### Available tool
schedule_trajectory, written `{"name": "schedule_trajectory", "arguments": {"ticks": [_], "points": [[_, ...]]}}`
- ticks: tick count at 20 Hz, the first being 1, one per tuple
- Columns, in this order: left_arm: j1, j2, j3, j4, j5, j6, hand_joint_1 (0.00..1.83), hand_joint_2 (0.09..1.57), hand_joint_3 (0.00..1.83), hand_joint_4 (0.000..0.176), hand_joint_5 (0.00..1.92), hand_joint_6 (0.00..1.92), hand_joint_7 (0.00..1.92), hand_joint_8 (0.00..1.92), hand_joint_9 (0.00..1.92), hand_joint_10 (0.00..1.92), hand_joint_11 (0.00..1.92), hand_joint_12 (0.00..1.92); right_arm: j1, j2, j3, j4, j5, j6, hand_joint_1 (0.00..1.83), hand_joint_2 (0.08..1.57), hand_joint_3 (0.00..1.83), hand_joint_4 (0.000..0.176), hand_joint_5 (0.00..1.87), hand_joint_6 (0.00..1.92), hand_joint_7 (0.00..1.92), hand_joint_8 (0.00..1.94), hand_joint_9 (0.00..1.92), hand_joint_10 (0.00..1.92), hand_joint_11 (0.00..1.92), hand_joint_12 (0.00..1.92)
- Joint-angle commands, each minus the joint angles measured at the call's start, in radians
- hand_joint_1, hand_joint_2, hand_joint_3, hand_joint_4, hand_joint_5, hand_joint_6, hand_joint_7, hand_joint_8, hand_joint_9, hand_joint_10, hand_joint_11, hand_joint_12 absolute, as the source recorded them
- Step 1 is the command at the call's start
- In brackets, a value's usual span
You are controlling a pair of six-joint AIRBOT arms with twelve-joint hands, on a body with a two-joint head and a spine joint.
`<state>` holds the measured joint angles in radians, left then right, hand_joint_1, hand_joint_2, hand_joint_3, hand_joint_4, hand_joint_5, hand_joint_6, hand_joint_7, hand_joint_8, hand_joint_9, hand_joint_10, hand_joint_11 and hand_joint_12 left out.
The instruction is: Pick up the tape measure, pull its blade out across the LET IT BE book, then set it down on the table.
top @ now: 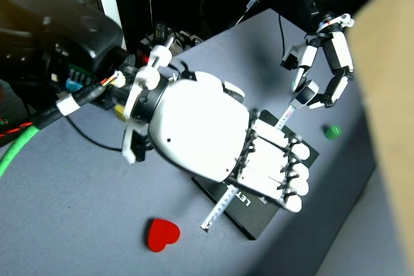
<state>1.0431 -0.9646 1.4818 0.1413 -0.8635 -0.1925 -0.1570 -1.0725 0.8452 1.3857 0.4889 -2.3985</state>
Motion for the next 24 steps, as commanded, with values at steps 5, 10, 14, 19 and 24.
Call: {"name": "schedule_trajectory", "arguments": {"ticks": [5,10,14,19,24], "points": [[0.021,-0.052,0.088,0.002,-0.159,-0.075,1.37,1.14,0.00,0.000,0.86,0.92,0.98,1.04,0.85,1.35,0.84,1.18,-0.009,-0.026,-0.006,-0.072,0.051,0.022,0.00,1.07,0.00,0.069,0.00,0.00,0.01,0.00,0.01,0.00,0.00,0.33],[0.046,-0.108,0.180,0.002,-0.178,-0.091,1.38,1.11,0.00,0.000,0.90,0.87,1.02,0.94,0.91,1.28,0.87,1.11,-0.021,-0.028,-0.006,-0.110,0.052,0.051,0.06,1.05,0.00,0.078,0.03,0.00,0.02,0.00,0.01,0.00,0.00,0.38],[0.068,-0.136,0.252,0.002,-0.197,-0.126,1.39,1.08,0.00,0.000,0.97,0.76,1.09,0.85,0.99,1.22,0.87,1.12,-0.023,-0.028,-0.007,-0.111,0.046,0.052,0.06,1.06,0.00,0.076,0.03,0.00,0.03,0.00,0.01,0.00,0.00,0.40],[0.107,-0.150,0.298,0.002,-0.218,-0.162,1.39,1.09,0.00,0.000,0.93,0.80,1.07,0.88,0.97,1.25,0.87,1.16,-0.034,-0.029,-0.029,-0.111,0.101,0.021,0.06,1.05,0.00,0.069,0.03,0.00,0.04,0.00,0.04,0.01,0.00,0.43],[0.152,-0.164,0.328,0.001,-0.242,-0.188,1.38,1.11,0.00,0.000,0.93,0.83,1.05,0.90,0.90,1.30,0.89,1.16,-0.037,-0.029,-0.038,-0.104,0.136,0.015,0.07,1.05,0.00,0.065,0.00,0.00,0.00,0.00,0.00,0.00,0.00,0.22]]}}
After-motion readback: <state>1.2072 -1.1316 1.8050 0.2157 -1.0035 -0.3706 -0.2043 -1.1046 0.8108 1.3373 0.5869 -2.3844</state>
